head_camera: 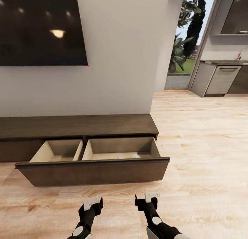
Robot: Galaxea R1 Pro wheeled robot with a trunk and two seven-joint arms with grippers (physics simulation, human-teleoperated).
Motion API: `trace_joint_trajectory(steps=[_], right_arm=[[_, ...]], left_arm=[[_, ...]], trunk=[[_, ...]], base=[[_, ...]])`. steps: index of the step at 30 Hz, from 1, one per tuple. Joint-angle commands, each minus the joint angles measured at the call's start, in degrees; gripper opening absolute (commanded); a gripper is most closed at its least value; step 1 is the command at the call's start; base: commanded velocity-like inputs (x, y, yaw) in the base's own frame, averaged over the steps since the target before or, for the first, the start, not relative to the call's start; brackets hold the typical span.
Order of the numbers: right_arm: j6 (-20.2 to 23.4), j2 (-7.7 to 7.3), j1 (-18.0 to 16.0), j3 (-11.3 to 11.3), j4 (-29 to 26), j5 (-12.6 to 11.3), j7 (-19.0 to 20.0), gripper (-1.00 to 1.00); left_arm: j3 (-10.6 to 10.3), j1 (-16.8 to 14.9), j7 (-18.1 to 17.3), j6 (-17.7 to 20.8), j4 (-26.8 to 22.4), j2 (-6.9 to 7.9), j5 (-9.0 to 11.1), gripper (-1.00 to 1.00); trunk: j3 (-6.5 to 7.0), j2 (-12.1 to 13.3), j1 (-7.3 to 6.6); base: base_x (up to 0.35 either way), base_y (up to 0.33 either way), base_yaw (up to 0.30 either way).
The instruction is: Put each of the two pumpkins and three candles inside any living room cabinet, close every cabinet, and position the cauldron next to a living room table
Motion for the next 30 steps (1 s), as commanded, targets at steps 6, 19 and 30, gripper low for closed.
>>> trace_joint_trajectory(steps=[6, 19, 30], right_arm=[[-0.32, 0.34, -0.12, 0.43, -1.66, -0.39, -1.48, 1.0], [-0.42, 0.32, -0.12, 0.22, -2.78, -0.77, -2.3, 1.0], [-0.43, 0.37, -0.14, 0.13, -2.8, -0.92, -2.21, 1.0]], left_arm=[[-0.48, -0.84, 0.42, -1.34, 0.17, 0.18, 0.47, 1.0], [-0.43, -1.08, 0.49, -1.76, -0.18, 0.62, -1.56, 1.0], [-0.42, -1.08, 0.49, -1.76, -0.35, 0.61, -1.99, 1.0]], trunk=[[-1.13, -2.44, 1.31], [-3.47, -7.66, 4.17], [-5.44, -12.07, 6.59]], base=[[0.0, 0.0, 0.0], [0.0, 0.0, 0.0], [0.0, 0.0, 0.0]])
